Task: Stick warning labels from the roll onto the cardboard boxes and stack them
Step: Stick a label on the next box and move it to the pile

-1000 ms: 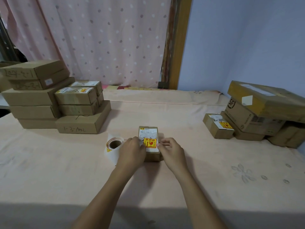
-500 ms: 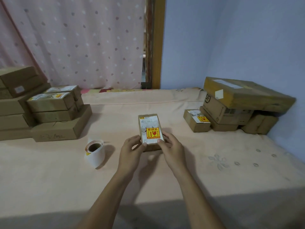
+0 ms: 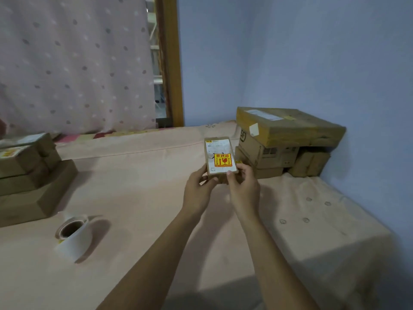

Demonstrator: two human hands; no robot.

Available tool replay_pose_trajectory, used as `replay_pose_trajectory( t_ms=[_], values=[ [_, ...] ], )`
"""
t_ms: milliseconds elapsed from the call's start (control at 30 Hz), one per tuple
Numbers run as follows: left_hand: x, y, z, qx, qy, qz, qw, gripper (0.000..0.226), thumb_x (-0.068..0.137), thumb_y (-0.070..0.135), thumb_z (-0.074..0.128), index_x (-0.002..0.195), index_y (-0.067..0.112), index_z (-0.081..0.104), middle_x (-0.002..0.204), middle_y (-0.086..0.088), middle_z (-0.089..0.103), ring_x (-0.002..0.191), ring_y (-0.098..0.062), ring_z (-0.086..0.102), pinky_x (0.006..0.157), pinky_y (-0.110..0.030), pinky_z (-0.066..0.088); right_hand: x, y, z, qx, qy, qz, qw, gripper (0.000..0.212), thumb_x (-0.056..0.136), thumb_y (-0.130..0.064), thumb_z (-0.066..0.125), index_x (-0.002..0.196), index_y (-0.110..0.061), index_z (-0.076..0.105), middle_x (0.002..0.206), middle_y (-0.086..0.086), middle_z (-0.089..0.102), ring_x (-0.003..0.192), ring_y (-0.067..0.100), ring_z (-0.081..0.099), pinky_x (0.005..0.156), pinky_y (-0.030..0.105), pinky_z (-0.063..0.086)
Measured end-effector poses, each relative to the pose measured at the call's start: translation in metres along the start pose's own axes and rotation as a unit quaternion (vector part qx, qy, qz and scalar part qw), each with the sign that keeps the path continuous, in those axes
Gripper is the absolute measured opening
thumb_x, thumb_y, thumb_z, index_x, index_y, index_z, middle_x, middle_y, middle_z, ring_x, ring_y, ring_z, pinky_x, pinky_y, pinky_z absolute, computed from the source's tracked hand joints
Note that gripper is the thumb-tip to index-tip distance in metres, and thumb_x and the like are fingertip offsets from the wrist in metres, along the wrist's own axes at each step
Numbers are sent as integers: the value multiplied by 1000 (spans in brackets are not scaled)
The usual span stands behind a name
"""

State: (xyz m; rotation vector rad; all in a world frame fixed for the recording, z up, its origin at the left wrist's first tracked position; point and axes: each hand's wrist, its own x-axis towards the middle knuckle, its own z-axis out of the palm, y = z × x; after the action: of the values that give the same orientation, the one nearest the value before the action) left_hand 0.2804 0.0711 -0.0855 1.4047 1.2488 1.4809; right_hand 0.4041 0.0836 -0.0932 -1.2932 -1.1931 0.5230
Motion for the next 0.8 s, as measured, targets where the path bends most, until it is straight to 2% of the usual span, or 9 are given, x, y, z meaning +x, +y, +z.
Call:
replay_pose_trajectory(
  t_ms=[67, 133, 233, 333, 400, 467, 567, 700, 800],
  values=[
    [17, 2, 19, -28, -11, -24, 999, 45, 91, 6, 64, 123, 39, 68, 117, 12, 73, 110, -8, 66, 89, -23, 54, 19, 5, -3, -17, 9, 3, 1000, 38, 97, -26, 66, 134, -22, 61, 131, -2, 63, 117, 14, 60, 94, 29, 47],
    [33, 2, 36, -49, -12, -47, 998, 45, 91, 4, 62, 128, 28, 68, 115, 11, 73, 110, -10, 67, 81, -16, 52, 37, 10, -5, -39, 6, 13, 999, 47, 97, -25, 65, 143, -23, 56, 140, 0, 55, 126, 17, 54, 102, 33, 45],
    [48, -3, 54, -46, -15, -62, 997, 47, 92, 3, 59, 132, 27, 65, 114, 11, 71, 106, -7, 65, 71, -10, 50, 59, 20, -6, -56, -6, 44, 997, 53, 97, -25, 64, 148, -21, 50, 144, 3, 54, 132, 21, 52, 102, 31, 42],
    [58, -16, 62, -23, -27, -80, 996, 45, 93, 6, 60, 134, 24, 62, 116, 9, 70, 104, -5, 65, 79, -18, 53, 71, 34, -4, -31, -23, 87, 995, 54, 98, -25, 64, 149, -19, 45, 145, 1, 56, 131, 19, 54, 93, 26, 40],
    [62, -24, 64, -3, -37, -83, 996, 52, 92, 8, 61, 140, 26, 59, 124, 6, 68, 106, -3, 63, 84, -21, 53, 75, 45, -2, -22, -38, 99, 994, 55, 97, -25, 64, 149, -21, 44, 145, 0, 56, 131, 18, 55, 97, 29, 44],
    [63, -30, 65, 1, -42, -80, 996, 58, 91, 4, 60, 143, 30, 56, 127, 8, 66, 107, 3, 61, 83, -17, 52, 77, 53, 0, -13, -44, 103, 994, 58, 96, -24, 64, 150, -25, 42, 144, -2, 57, 132, 18, 55, 106, 38, 48],
    [62, -32, 68, -4, -58, -75, 996, 63, 90, 1, 60, 145, 33, 53, 126, 12, 66, 104, 9, 61, 78, -12, 52, 78, 59, 2, -30, -54, 97, 993, 67, 96, -24, 64, 155, -33, 34, 145, -7, 57, 131, 16, 55, 109, 44, 47],
    [59, -34, 75, -6, -75, -60, 995, 60, 92, 1, 59, 136, 41, 54, 120, 29, 61, 99, 24, 56, 77, -6, 49, 79, 66, 7, -43, -72, 99, 992, 75, 99, -31, 60, 161, -42, 18, 150, -1, 54, 132, 23, 56, 106, 43, 48],
    [58, -38, 78, -6, -79, -56, 995, 59, 92, 3, 60, 137, 40, 54, 123, 32, 60, 105, 25, 54, 82, -4, 45, 81, 69, 9, -38, -82, 107, 990, 75, 102, -36, 57, 162, -41, 12, 154, 4, 50, 136, 26, 51, 105, 39, 46]
  ],
)
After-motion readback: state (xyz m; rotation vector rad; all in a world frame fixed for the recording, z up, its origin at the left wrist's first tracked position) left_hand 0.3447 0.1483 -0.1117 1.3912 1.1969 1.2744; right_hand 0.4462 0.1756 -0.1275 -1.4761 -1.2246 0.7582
